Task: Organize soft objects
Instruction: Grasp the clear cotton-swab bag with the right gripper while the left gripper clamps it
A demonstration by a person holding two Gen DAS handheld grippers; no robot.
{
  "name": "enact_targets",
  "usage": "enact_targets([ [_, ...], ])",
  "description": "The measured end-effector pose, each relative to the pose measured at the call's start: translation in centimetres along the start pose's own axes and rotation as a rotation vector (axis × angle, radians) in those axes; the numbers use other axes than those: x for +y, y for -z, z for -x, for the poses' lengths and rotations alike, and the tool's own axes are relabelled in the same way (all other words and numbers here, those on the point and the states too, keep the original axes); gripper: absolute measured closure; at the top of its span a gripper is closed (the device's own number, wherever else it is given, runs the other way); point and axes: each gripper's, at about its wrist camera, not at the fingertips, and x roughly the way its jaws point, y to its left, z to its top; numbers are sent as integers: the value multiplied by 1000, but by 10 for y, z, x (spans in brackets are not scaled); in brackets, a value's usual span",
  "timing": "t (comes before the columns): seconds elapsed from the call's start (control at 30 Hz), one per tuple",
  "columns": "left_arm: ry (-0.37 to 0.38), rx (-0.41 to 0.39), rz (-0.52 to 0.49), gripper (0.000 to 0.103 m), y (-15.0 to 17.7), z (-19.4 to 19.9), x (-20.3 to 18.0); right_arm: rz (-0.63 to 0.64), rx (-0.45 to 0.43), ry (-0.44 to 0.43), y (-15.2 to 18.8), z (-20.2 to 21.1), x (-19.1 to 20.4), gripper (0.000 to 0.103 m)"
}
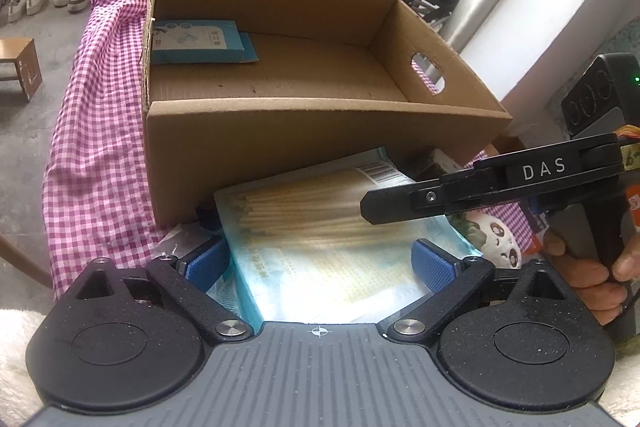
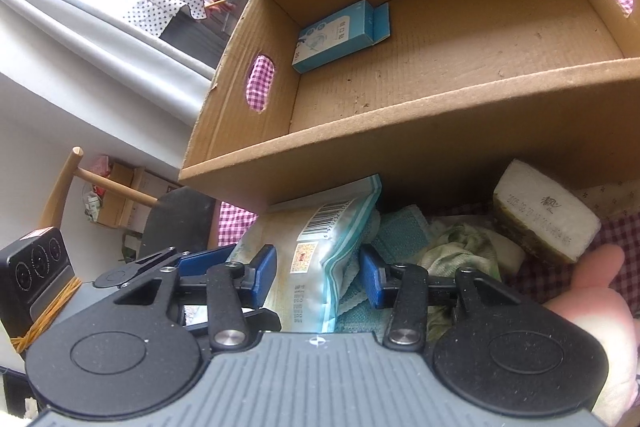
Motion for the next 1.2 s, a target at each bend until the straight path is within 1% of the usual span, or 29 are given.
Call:
enact_targets([
  [0.27,-8,-50,-25,5,5,12,-6,21,-22,-4,5,6,9,55],
  [0.53,3,-121,-40,7,15,26,-4,79,-53,5,11,12,22,60],
  [0.7,-16,-145,-55,9,16,33,-7,116,-72,12,15,15,29,63],
  [0.87,-25,-181,-58,9,14,45,-11,135,-75,3,16,21,37,63],
  [1.0,-43,-225,-78,9,14,61,-16,159,-88,-12,17,29,47,63],
  [1.2,-62,-287,-97,9,9,77,-23,165,-91,-54,17,36,60,63],
])
